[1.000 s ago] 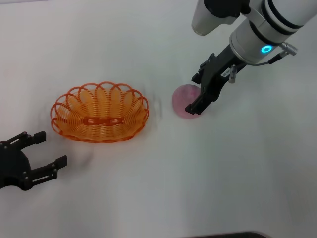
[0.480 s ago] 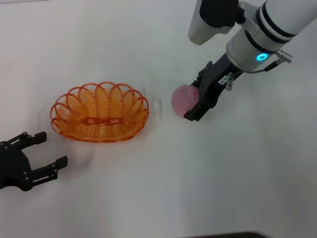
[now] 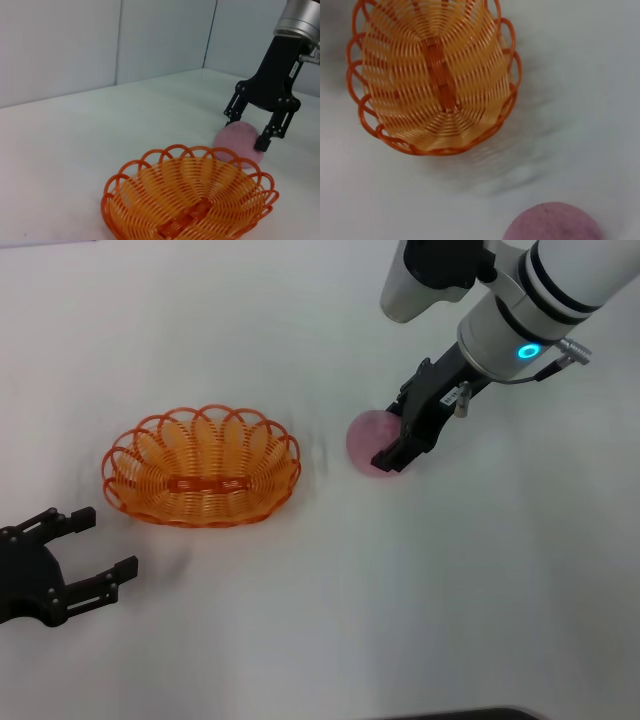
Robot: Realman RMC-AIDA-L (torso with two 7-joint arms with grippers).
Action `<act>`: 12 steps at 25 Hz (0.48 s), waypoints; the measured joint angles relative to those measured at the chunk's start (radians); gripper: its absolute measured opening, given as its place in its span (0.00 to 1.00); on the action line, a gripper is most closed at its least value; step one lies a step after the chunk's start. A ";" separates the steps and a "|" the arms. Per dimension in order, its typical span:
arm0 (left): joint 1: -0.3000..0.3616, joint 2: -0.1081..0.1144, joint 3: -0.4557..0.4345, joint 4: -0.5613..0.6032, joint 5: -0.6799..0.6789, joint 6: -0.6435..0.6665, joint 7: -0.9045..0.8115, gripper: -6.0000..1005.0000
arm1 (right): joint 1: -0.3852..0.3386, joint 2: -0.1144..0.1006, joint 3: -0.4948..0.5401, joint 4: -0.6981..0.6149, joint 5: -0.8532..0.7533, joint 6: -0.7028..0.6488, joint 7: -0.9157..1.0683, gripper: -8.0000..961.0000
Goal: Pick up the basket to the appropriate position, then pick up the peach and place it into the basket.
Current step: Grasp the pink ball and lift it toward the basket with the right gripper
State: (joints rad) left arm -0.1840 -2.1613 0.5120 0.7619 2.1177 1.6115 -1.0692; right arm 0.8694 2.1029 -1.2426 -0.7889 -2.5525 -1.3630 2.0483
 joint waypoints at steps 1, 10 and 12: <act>0.000 0.000 0.000 0.000 0.000 0.000 0.000 0.83 | -0.001 0.000 0.000 0.000 0.000 0.000 0.000 0.89; 0.000 -0.001 -0.001 -0.001 0.002 0.001 0.000 0.83 | -0.003 0.000 -0.001 0.002 -0.004 0.000 0.001 0.51; 0.000 -0.002 -0.001 -0.001 0.002 0.001 0.000 0.83 | -0.005 -0.001 -0.001 0.002 -0.004 0.000 0.001 0.46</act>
State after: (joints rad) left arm -0.1840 -2.1629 0.5108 0.7608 2.1200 1.6122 -1.0691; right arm 0.8649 2.1023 -1.2441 -0.7870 -2.5566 -1.3632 2.0494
